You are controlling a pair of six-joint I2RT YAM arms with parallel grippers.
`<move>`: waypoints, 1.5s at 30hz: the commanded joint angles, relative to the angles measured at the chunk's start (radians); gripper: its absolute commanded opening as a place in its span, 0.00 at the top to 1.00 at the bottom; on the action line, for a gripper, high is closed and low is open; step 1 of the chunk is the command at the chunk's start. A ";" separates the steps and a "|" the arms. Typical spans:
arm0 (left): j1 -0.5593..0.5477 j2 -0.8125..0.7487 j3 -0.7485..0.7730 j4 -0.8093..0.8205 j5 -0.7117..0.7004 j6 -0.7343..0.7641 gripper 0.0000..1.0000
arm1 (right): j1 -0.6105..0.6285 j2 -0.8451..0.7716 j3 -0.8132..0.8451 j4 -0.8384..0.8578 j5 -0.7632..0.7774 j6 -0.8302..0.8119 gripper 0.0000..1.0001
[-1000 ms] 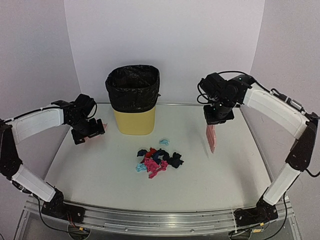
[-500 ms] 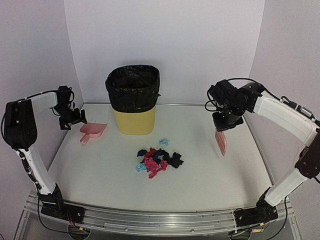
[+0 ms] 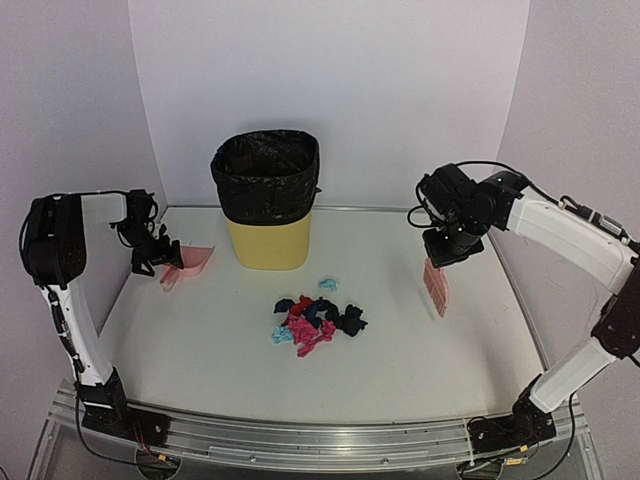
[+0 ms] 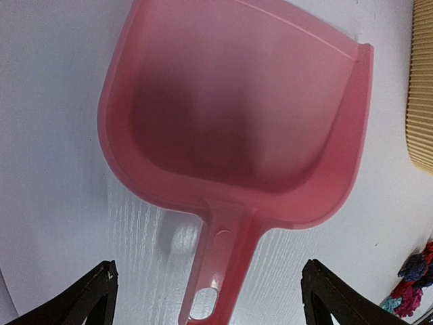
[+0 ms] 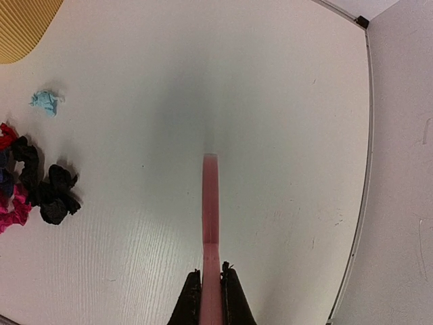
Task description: Sweep away the paper scraps from the table
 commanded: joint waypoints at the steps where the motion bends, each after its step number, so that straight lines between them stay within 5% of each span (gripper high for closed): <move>1: 0.001 0.022 -0.006 -0.011 -0.008 0.023 0.08 | -0.004 -0.058 -0.027 0.032 -0.013 -0.009 1.00; 37: -0.091 0.087 0.034 -0.053 -0.137 0.016 0.56 | -0.003 -0.139 -0.115 0.046 -0.006 0.005 1.00; 45: -0.092 0.105 0.049 -0.064 -0.155 0.006 0.74 | -0.003 -0.157 -0.123 0.046 -0.015 0.004 1.00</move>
